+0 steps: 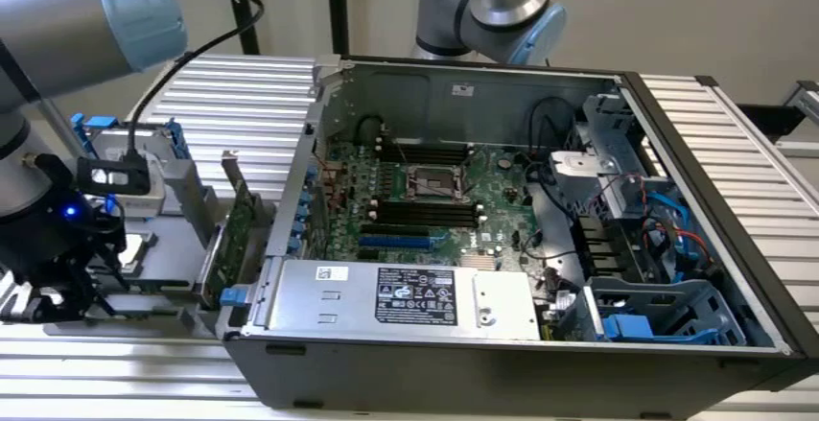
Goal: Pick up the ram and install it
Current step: 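Pick up the ram and move it above insertion slot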
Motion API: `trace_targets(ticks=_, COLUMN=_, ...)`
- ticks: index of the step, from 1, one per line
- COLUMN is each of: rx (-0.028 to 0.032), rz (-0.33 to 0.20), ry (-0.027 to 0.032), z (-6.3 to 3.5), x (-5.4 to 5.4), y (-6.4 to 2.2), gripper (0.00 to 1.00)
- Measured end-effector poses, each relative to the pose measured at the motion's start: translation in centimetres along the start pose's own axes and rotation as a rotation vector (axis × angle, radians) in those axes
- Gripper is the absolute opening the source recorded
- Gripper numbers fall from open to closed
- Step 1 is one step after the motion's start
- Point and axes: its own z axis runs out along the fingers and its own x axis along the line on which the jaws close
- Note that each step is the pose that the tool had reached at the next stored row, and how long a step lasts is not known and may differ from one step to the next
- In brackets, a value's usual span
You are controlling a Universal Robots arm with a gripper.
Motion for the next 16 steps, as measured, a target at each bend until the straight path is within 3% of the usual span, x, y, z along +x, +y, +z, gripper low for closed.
trace_targets(ticks=9, rx=-0.0002, rz=-0.017, ry=-0.0009, z=1.36, x=0.2, y=-0.55, gripper=1.0)
trace_targets(ticks=16, rx=-0.0004, rz=-0.022, ry=-0.0056, z=1.94, x=0.2, y=-0.56, gripper=1.0)
